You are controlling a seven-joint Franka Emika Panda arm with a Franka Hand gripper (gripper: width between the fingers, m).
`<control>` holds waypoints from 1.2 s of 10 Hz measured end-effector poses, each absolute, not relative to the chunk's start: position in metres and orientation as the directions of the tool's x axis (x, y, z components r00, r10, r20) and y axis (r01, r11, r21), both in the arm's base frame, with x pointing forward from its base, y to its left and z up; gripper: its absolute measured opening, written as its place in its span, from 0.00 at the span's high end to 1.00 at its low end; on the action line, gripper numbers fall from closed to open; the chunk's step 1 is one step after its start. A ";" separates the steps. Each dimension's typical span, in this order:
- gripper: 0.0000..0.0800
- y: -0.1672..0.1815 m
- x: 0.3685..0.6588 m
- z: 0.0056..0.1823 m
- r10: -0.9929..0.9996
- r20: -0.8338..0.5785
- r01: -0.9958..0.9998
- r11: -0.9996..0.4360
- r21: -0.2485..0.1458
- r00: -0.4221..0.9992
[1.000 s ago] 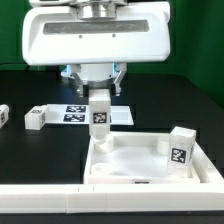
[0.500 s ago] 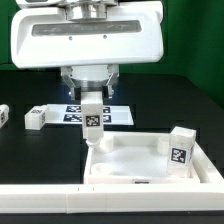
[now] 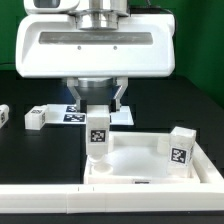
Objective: Assemble square table
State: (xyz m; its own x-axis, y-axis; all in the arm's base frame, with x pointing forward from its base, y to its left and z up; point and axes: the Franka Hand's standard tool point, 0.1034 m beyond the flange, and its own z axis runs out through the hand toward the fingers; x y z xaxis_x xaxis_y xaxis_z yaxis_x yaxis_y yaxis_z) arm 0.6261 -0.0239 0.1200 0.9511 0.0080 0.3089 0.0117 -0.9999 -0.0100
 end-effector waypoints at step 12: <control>0.65 -0.014 0.625 0.106 0.014 0.371 0.010 -1.000 0.014 0.929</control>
Offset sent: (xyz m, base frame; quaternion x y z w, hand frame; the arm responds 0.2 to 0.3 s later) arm -0.0056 0.0186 -0.0057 -0.0017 0.0115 0.0347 0.9993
